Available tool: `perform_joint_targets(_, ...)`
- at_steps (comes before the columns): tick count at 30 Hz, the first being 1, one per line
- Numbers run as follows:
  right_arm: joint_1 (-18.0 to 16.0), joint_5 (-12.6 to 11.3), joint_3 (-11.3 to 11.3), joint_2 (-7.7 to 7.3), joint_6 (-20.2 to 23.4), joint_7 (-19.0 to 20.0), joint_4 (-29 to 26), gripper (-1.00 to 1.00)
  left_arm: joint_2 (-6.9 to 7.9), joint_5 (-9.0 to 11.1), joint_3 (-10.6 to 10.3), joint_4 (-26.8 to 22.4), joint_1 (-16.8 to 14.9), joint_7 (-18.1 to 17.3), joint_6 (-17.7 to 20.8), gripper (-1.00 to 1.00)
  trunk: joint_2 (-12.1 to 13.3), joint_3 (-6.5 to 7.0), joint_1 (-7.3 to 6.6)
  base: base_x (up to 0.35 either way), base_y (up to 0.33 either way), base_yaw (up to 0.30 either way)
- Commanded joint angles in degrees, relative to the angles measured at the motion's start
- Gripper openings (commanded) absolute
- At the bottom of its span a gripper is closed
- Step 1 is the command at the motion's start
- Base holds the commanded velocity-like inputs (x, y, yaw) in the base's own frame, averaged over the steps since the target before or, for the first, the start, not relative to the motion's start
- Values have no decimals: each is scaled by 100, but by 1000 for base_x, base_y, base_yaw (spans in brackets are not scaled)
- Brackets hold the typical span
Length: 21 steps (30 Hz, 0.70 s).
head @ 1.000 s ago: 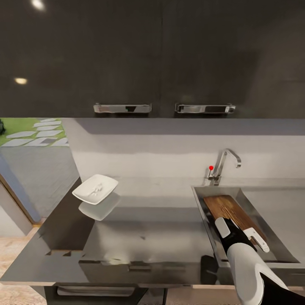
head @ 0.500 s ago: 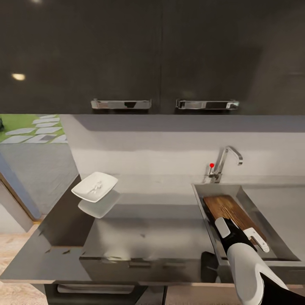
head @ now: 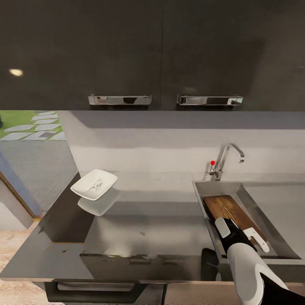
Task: In the kitchen, take the Vidalia onion out of the sink, dice it on the chopping board with the paring knife, put the diced onion into the bowl on the countertop, then place both the paring knife and the chopping board into the sink.
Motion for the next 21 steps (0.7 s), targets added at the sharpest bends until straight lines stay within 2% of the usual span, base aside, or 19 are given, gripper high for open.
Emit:
perform_joint_targets(1, -5, -30, -14, 2, -49, 6, -9, -100, -3, 43, -49, 22, -9, 5, -38, 100, -13, -21, 3, 0, 0, 0)
perform_joint_targets(7, -5, -30, -22, -3, -51, 1, -9, -100, -3, 43, -51, 22, -10, 5, -38, 100, -13, -67, 3, 0, 0, 0)
perform_joint_targets(21, -5, -30, -25, 3, -51, -8, -9, -100, -3, 43, -51, 22, -8, 5, -30, 100, -13, -73, 3, 0, 0, 0)
